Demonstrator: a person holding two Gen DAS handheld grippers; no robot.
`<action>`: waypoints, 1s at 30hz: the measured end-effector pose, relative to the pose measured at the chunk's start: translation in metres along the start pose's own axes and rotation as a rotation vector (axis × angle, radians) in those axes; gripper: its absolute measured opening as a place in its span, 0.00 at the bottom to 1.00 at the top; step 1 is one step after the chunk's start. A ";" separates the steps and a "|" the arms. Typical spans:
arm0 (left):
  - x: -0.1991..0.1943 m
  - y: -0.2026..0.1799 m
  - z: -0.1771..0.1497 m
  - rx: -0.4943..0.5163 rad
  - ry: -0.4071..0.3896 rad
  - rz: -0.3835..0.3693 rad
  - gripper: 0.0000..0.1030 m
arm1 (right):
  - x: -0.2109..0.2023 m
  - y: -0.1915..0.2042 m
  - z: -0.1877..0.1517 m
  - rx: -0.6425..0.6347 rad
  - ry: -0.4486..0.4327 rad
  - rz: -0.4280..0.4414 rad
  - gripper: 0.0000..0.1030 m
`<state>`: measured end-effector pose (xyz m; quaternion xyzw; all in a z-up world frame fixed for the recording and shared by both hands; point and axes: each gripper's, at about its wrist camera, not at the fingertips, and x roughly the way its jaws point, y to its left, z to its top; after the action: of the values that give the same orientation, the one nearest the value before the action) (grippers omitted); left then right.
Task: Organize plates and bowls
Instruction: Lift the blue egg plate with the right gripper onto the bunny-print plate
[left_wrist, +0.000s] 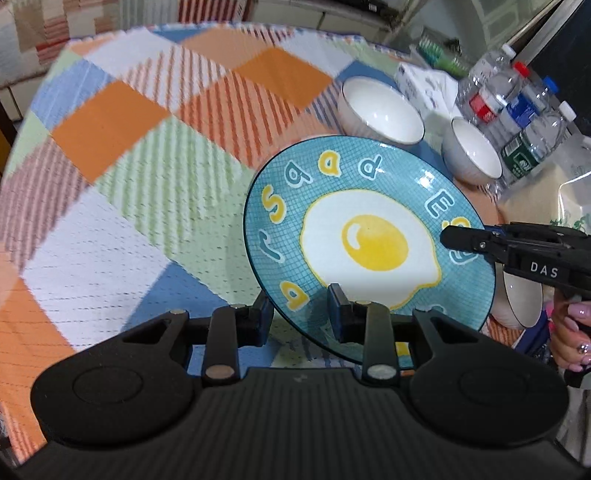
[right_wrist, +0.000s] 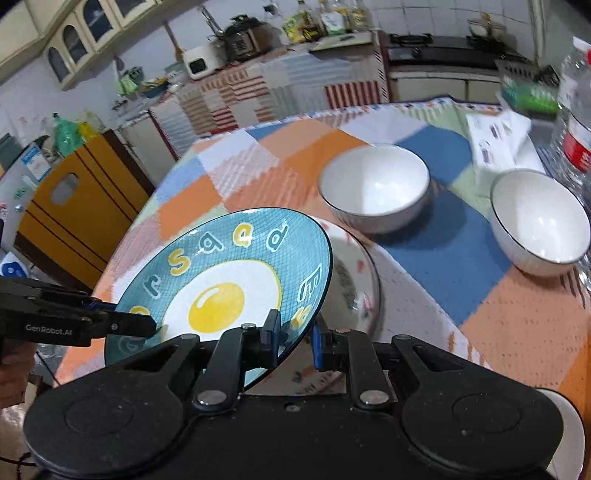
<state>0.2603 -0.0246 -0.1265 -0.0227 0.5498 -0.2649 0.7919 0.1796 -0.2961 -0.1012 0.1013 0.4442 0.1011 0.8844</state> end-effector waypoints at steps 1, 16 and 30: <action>0.003 -0.001 0.002 0.001 0.005 0.002 0.28 | 0.003 -0.002 -0.002 0.001 0.006 -0.008 0.21; 0.018 -0.002 0.003 -0.016 0.045 0.054 0.28 | 0.016 0.003 -0.012 0.064 0.065 -0.110 0.22; 0.030 -0.013 0.009 -0.021 0.112 0.107 0.29 | 0.029 0.028 -0.008 -0.019 0.142 -0.318 0.33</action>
<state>0.2715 -0.0511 -0.1446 0.0132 0.5965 -0.2170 0.7726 0.1878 -0.2605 -0.1205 0.0141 0.5149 -0.0291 0.8566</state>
